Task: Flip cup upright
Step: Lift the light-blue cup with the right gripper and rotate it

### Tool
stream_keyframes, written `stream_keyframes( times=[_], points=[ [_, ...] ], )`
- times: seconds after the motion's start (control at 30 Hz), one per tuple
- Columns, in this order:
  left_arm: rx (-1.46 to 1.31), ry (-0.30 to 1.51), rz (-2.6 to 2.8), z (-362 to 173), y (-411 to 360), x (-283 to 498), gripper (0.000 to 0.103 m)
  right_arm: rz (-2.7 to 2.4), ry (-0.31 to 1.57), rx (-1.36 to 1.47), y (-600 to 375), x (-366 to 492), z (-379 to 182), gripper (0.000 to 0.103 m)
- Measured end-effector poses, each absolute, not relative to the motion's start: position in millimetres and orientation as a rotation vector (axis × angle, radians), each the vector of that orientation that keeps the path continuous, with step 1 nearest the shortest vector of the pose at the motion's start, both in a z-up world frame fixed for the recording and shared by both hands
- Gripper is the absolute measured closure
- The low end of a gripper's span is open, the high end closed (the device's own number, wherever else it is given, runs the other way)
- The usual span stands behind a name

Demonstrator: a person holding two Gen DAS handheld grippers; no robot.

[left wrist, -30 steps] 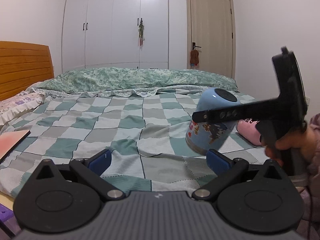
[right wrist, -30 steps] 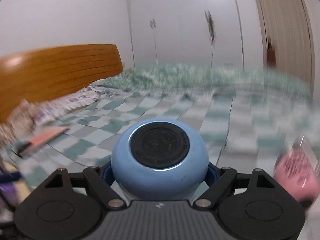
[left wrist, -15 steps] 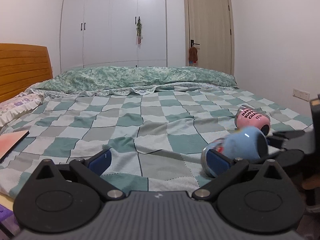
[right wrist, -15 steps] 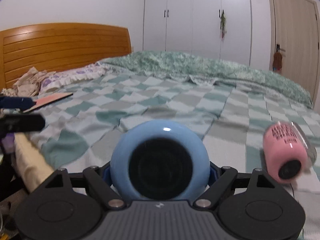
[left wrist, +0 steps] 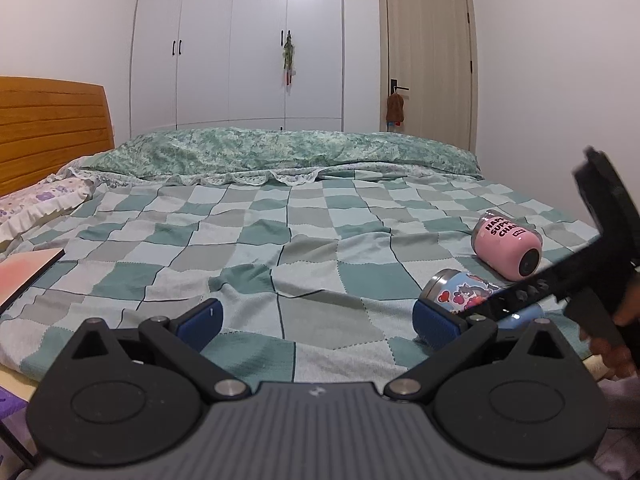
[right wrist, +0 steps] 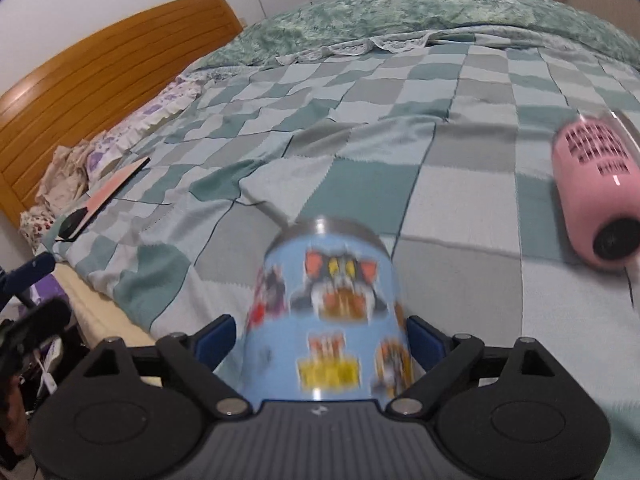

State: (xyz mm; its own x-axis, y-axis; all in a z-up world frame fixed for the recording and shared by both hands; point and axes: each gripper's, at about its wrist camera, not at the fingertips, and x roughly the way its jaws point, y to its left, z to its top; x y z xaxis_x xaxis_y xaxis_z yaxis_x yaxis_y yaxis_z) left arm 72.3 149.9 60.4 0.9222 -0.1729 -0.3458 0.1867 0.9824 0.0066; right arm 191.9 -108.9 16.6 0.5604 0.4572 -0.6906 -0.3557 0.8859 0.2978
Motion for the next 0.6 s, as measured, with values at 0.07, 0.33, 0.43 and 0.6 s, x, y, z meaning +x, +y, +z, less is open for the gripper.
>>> stream_keyframes(
  times=[0.07, 0.33, 0.43, 0.6],
  points=[
    [0.038, 0.352, -0.190, 60.4, 148.2, 72.7, 0.000, 0.477, 0.878, 0.152, -109.0, 199.7, 14.9, 0.020],
    [0.042, 0.367, -0.222, 58.3, 139.1, 78.5, 0.000, 0.399, 0.821, 0.495, -150.4, 170.2, 12.5, 0.020],
    [0.038, 0.384, -0.242, 56.3, 130.2, 82.2, 0.000, 0.373, 0.825, 0.502, -148.0, 174.3, 3.8, 0.020],
    [0.035, 0.420, -0.277, 55.4, 115.3, 83.8, 0.000, 0.394, 0.827, 0.485, -145.6, 181.3, 0.5, 0.019]
  ],
)
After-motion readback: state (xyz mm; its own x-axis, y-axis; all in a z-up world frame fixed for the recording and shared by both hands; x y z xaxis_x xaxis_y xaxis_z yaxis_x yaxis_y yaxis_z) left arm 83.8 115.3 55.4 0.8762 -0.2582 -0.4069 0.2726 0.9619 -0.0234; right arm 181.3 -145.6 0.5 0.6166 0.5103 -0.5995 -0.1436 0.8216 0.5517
